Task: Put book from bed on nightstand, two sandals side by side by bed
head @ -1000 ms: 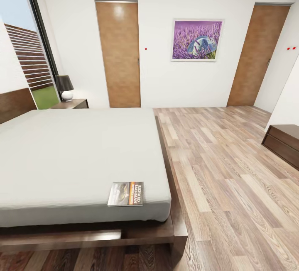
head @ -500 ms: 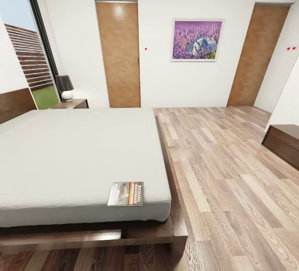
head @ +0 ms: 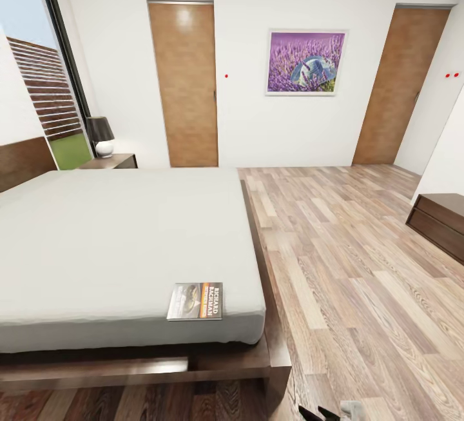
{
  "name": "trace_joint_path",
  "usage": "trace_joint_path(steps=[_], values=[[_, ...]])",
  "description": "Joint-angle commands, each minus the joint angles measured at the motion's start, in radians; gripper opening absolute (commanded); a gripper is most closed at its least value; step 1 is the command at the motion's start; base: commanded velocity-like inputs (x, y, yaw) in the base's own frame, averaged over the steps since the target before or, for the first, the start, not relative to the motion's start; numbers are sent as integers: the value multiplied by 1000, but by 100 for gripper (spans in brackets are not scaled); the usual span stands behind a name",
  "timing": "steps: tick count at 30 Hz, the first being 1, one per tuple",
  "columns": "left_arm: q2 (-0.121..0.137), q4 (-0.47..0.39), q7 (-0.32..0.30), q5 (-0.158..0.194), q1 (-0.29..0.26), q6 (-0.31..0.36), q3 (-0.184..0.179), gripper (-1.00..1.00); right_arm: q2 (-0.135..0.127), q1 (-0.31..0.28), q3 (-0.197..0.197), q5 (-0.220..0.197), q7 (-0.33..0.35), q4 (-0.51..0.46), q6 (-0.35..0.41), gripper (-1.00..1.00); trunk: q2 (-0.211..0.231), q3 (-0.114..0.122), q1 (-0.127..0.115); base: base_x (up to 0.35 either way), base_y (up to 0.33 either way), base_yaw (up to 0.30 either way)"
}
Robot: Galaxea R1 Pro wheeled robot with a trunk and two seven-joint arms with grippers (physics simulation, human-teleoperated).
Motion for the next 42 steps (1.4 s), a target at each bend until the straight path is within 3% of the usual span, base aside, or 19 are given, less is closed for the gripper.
trace_joint_path(steps=[1, 5, 6, 7, 12, 17, 22, 23, 25, 26, 29, 34, 39, 42], values=[[18, 2, -31, 29, 2, -2, 0, 100, 1, -8, -3, -2, 3, 2, -4, 100, 0, -1, 0, 0, 0, 0], [94, 2, -126, 138, 19, 3, 0, 100, 3, -24, -3, -16, 1, 2, -3, 100, 0, -1, 0, 0, 0, 0], [94, 2, -126, 138, 19, 3, 0, 100, 3, -24, -3, -16, 1, 2, -3, 100, 0, -1, 0, 0, 0, 0], [117, 2, -147, 168, 25, 4, 0, 100, 4, -26, -3, -18, 0, 3, -2, 100, 0, -1, 0, 0, 0, 0], [247, 4, -227, 335, 41, 31, 0, 100, 4, -33, -3, -26, -12, 3, -2, 100, 0, -1, 0, 0, 0, 0], [391, 15, -253, 477, 48, 87, -1, 100, 4, -35, -3, -27, -39, 3, -2, 100, 0, -1, 0, 0, 0, 0], [529, 24, -228, 596, 52, 128, -1, 100, 4, -35, -2, -28, -56, 3, -1, 100, 0, -1, 0, 0, 0, 0], [529, 24, -228, 596, 52, 128, -1, 100, 4, -35, -2, -28, -56, 3, -1, 100, 0, -1, 0, 0, 0, 0], [577, 25, -196, 641, 53, 152, -1, 100, 3, -36, -2, -28, -59, 3, -1, 100, 0, -1, 0, 0, 0, 0], [622, 26, -156, 686, 54, 174, 0, 100, 3, -37, -2, -28, -61, 3, -1, 100, 0, -1, 0, 0, 0, 0], [681, 25, -98, 759, 54, 202, 0, 100, 3, -40, -2, -28, -63, 3, 0, 100, 0, -1, 0, 0, 0, 0], [754, 25, -2, 877, 53, 256, 0, 100, 5, -49, -2, -28, -67, 4, 1, 100, 0, -1, 0, 0, 0, 0], [779, 23, 60, 930, 53, 294, -4, 100, 6, -62, -2, -28, -80, 8, 1, 100, 0, -1, 0, 0, 0, 0], [772, 20, 89, 942, 53, 296, -6, 100, 6, -67, -1, -28, -93, 12, 1, 100, 0, -1, 0, 0, 0, 0]])
